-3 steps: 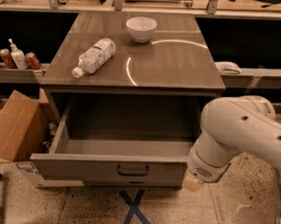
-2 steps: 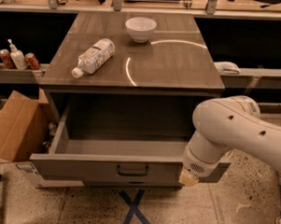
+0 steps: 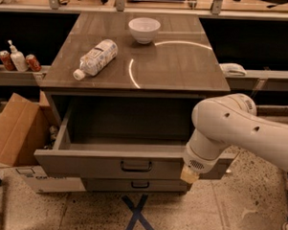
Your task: Close top drawer
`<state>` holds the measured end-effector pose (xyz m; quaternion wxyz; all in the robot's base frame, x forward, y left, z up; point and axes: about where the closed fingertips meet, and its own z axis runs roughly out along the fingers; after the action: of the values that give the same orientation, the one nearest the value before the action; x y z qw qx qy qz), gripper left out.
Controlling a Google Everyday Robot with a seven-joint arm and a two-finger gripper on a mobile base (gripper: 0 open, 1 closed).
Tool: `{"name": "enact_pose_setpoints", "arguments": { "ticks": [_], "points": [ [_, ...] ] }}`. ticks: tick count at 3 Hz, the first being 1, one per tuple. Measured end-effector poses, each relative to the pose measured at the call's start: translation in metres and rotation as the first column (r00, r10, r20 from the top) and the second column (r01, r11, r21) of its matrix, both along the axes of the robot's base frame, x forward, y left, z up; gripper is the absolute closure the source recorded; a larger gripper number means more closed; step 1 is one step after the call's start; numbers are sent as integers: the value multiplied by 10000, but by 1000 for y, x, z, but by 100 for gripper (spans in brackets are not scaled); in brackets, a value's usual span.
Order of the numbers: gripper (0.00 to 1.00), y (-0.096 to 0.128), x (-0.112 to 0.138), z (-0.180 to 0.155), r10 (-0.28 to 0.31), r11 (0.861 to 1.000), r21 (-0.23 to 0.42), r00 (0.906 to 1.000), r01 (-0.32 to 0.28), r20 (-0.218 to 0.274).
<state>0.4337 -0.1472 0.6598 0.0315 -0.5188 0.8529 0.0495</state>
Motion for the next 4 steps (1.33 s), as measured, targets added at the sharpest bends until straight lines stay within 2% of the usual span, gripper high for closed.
{"name": "enact_pose_setpoints", "arguments": {
  "ticks": [1, 2, 3, 4],
  "points": [
    [100, -4, 13, -6, 201, 9997, -157, 9972, -191, 714],
    [100, -12, 38, -14, 310, 9995, -98, 9892, -299, 1433],
    [100, -20, 78, -24, 327, 9992, 154, 9753, -369, 2186],
    [100, -20, 120, -31, 321, 9985, 349, 9637, -429, 2650]
  ]
}}
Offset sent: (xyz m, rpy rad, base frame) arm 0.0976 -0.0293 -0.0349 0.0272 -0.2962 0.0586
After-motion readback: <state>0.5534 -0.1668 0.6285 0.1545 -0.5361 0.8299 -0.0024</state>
